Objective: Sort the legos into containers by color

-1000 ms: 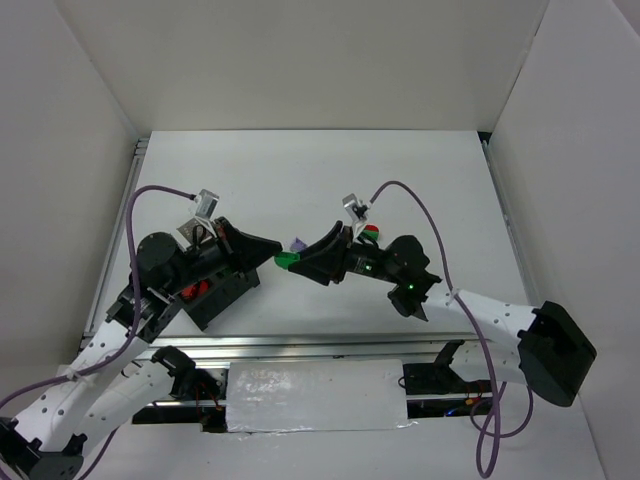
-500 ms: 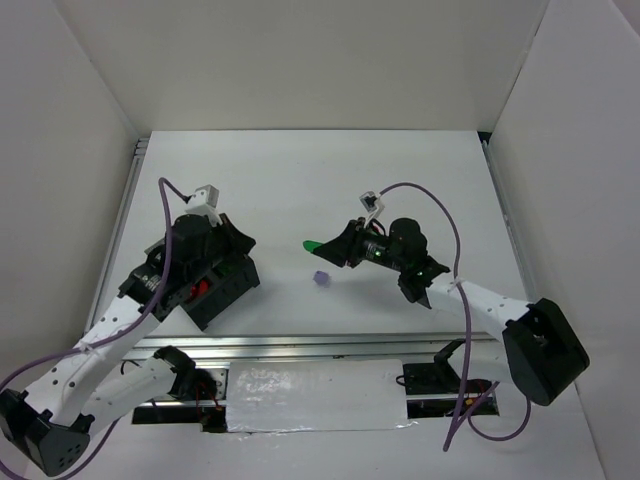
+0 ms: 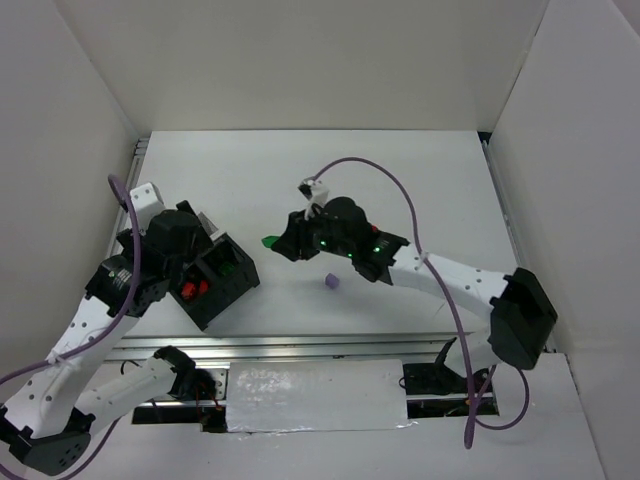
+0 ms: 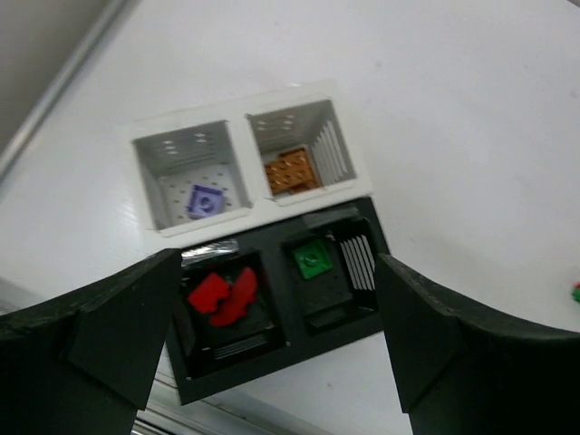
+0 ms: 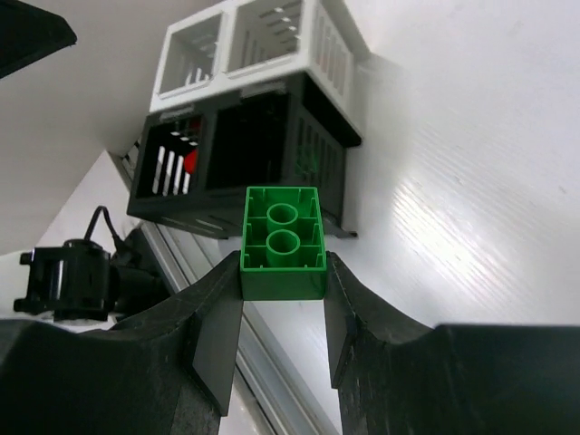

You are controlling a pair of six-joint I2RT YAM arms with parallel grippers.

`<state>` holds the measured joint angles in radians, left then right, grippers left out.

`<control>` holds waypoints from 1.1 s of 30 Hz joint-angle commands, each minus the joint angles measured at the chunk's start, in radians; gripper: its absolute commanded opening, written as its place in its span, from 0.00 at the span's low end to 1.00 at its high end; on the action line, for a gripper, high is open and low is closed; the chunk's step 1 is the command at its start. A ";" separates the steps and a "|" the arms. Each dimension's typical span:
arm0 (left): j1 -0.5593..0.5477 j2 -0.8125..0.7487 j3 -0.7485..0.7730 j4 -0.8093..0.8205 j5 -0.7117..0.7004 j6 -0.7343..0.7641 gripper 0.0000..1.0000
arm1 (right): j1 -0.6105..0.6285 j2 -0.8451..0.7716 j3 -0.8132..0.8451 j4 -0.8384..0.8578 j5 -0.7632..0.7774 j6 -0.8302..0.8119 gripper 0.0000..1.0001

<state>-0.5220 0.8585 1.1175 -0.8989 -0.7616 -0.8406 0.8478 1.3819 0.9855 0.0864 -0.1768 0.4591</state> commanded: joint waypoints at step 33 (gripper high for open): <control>0.171 -0.153 -0.136 0.066 -0.142 0.098 1.00 | 0.254 0.597 0.787 -0.390 0.283 -0.085 0.69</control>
<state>-0.3588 0.7029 0.9855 -0.8795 -0.9176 -0.7795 1.0824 2.0243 1.7485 -0.3241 0.0807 0.3847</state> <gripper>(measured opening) 0.994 0.650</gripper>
